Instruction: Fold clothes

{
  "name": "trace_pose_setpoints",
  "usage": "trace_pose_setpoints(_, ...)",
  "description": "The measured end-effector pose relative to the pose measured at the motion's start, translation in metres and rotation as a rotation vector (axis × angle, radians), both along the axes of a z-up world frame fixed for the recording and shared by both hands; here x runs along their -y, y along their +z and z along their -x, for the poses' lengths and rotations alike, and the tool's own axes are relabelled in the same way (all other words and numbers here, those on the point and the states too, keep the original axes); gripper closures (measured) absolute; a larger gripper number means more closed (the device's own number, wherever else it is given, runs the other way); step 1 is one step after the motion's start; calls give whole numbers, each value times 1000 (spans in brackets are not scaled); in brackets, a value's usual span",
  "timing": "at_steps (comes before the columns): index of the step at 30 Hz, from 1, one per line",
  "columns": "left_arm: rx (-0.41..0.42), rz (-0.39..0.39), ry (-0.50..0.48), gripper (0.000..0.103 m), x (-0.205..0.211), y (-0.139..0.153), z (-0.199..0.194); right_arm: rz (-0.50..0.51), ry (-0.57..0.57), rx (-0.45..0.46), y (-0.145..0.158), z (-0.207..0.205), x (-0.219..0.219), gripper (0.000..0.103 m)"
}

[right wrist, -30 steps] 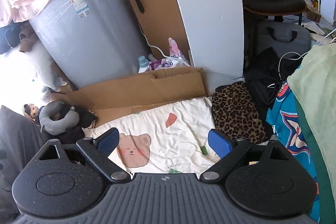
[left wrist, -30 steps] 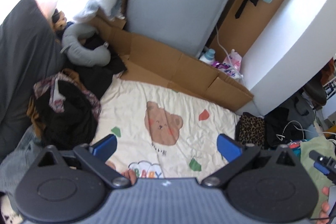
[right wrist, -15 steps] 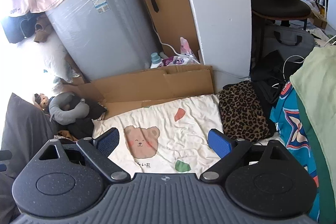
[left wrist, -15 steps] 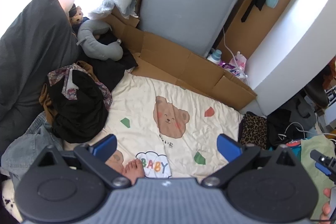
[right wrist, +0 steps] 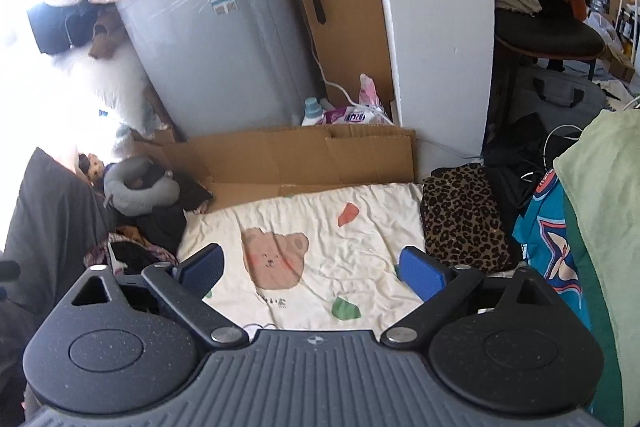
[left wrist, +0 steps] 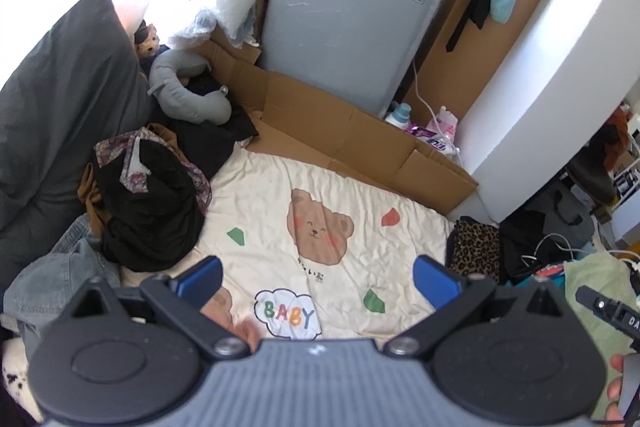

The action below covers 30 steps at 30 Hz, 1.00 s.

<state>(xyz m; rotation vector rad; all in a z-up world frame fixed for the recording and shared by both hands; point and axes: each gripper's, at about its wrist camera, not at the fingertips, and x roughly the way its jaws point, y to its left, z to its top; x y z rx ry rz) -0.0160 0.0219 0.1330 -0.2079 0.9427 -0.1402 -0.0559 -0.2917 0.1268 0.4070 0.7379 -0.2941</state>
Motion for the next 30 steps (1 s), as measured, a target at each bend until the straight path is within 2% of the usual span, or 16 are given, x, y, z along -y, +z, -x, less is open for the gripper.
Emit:
trace_pose_setpoints(7, 9, -1, 3, 1, 9, -34, -10, 16, 17, -18, -9, 0, -10, 3)
trace_pose_setpoints(12, 14, -44, -33, 1, 22, -52, -16, 6, 15, -75, -28, -12, -9, 3)
trace_pose_setpoints(16, -2, -12, -65, 1, 32, -67, -20, -6, 16, -105, -43, -15, -12, 3)
trace_pose_setpoints(20, 19, -3, -36, 1, 36, -73, -19, -23, 48, -134, -54, -14, -18, 3)
trace_pose_setpoints(30, -11, -29, 2, 0, 42, -86, -22, -30, 133, -165, -63, -20, -22, 3)
